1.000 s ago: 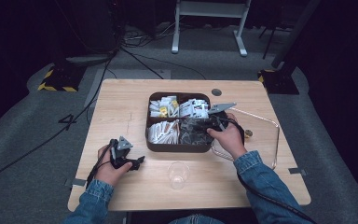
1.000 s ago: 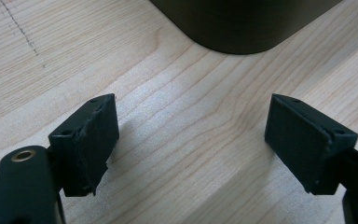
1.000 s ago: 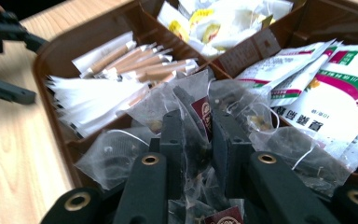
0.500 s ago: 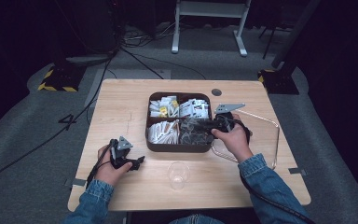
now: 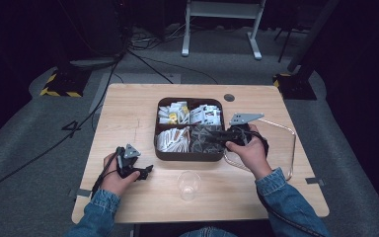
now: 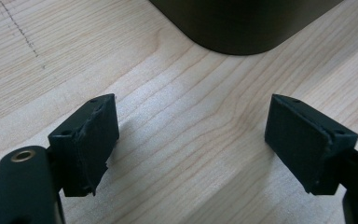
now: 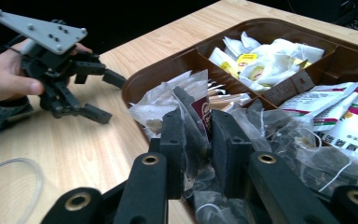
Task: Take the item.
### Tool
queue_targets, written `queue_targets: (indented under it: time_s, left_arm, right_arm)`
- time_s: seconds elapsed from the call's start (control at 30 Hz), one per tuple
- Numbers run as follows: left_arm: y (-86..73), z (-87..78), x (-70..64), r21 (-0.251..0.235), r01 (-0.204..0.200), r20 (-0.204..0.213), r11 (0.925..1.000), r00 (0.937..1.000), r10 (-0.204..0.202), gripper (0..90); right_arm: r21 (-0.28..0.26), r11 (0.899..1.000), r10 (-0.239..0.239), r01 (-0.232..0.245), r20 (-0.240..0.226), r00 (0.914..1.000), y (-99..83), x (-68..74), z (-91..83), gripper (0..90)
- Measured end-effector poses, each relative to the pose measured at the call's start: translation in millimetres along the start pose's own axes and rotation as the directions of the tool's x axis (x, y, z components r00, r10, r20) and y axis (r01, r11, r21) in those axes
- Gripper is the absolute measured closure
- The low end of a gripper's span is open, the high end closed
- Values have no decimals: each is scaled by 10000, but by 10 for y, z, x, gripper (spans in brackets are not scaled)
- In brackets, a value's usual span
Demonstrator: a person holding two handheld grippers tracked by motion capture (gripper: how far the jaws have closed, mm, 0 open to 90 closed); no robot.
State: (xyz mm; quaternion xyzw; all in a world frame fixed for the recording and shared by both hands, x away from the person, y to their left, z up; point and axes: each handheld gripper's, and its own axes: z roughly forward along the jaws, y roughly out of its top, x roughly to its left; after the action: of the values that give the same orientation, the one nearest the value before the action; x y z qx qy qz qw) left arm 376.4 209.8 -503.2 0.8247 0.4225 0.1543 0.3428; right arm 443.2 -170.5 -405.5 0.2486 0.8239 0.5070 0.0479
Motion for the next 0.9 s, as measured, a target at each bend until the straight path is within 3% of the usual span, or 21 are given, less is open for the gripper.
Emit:
queue_targets:
  time_s: [0.53, 0.57, 0.87, 0.9]
  left_arm:
    - [44, 40, 30, 79, -164, 29, 9998, 9999, 164, 164]
    - [44, 40, 30, 80, -166, 25, 9998, 9999, 166, 164]
    - [39, 36, 17, 88, -116, -29, 9999, 9999, 116, 165]
    - [39, 34, 19, 96, -160, -49, 9998, 9999, 160, 165]
  right_arm:
    - [-167, 9968, -798, 786, -857, 9931, 56, 463, -102, 759]
    - [-148, 9959, -908, 897, -1001, 9908, 48, 536, -103, 759]
    - [-251, 9925, -1221, 1198, -1434, 9821, 20, 750, -131, 759]
    - [-263, 9900, -1412, 1388, -1549, 9778, 32, 822, -131, 759]
